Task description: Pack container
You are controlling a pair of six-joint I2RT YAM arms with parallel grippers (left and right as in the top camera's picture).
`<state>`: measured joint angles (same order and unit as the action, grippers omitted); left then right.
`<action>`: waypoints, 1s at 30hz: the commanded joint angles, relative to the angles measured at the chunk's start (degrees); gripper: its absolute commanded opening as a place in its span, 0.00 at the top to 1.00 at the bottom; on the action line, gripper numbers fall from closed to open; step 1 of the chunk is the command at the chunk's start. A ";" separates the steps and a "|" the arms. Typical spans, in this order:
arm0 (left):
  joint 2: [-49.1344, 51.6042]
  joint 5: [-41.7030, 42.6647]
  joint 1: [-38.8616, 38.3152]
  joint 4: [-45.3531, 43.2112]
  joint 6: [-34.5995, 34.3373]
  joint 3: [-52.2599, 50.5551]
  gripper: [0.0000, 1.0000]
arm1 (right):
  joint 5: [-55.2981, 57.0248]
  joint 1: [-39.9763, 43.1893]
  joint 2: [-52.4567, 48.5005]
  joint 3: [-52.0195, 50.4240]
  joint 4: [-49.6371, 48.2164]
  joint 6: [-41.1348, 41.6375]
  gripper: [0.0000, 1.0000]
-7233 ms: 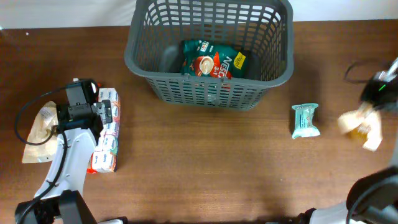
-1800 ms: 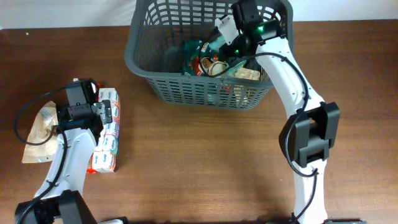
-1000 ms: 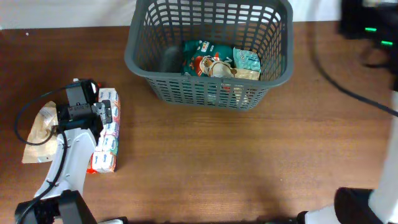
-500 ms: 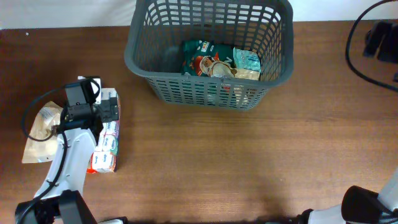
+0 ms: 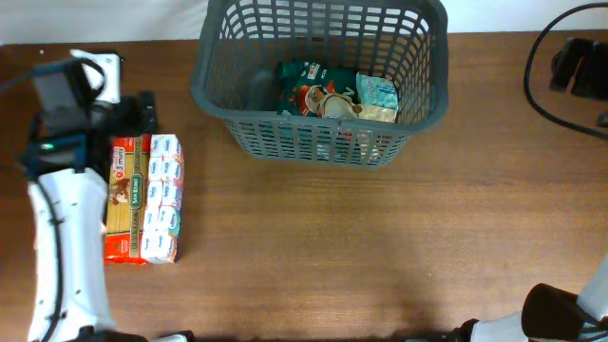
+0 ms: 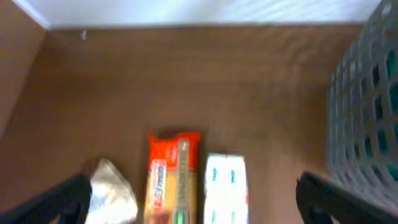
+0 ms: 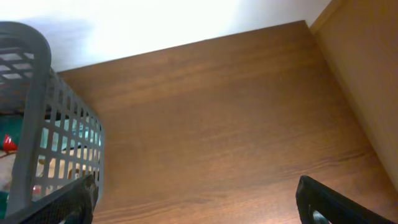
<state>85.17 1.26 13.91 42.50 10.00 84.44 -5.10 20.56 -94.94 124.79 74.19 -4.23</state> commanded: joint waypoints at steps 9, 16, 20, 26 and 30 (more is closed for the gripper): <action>3.10 7.69 3.85 22.80 -3.06 5.55 0.01 | -0.68 0.20 -0.20 -0.20 -0.02 0.68 0.01; 13.49 1.38 1.95 25.49 -3.10 5.49 0.01 | -0.68 0.20 -0.24 -0.20 -0.02 0.68 0.01; 20.63 1.27 1.68 23.67 -2.67 5.49 0.01 | -0.68 0.20 -0.24 -0.20 -0.02 0.68 0.01; 27.52 0.24 -0.11 19.74 0.46 5.49 0.01 | -0.68 0.20 -0.24 -0.20 -0.02 0.68 0.01; 30.29 -4.63 -3.30 18.53 1.40 5.49 0.01 | -0.68 0.20 -0.26 -0.20 -0.02 0.68 0.01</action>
<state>113.60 0.67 13.21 61.56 9.32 89.73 -5.13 20.56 -94.94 124.79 74.19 -4.03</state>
